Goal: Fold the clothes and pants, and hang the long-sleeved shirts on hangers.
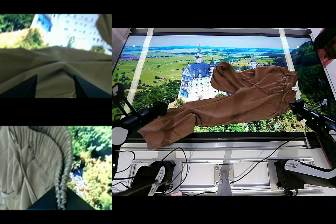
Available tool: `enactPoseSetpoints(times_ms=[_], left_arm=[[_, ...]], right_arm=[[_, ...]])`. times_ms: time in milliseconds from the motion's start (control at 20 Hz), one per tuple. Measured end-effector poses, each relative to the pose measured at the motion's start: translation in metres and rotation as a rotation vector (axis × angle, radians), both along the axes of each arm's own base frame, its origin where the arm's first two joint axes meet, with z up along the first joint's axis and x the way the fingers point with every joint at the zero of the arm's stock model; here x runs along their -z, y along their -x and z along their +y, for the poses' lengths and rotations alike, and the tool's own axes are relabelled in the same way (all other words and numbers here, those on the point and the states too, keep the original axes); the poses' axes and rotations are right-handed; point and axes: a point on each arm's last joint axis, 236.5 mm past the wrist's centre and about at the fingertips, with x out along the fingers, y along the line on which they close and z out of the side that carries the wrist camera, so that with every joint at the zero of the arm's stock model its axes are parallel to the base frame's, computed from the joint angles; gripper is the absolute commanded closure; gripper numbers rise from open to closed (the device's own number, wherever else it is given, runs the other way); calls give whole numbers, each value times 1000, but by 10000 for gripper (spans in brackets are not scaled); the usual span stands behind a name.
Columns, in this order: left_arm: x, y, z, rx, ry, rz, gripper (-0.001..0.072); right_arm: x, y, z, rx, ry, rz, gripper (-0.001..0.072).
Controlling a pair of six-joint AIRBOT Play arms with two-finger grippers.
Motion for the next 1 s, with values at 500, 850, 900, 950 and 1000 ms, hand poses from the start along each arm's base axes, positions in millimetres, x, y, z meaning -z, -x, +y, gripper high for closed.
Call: enactPoseSetpoints(times_ms=[500, 850, 900, 950, 1000], left_arm=[[34, 117, 81, -312, -213, 368, 216], [63, 155, 103, -467, -258, 565, 217], [68, 155, 106, -482, -256, 590, 220], [74, 151, 108, -500, -245, 608, 220], [82, 146, 108, -513, -213, 626, 220]], right_arm=[[0, 0, 0, -2, 0, 3, 671], [5, 4, -3, -35, 60, 17, 671], [5, 4, -3, -37, 63, 18, 671], [6, 4, -3, -39, 68, 19, 671], [6, 4, -4, -41, 71, 19, 671]])
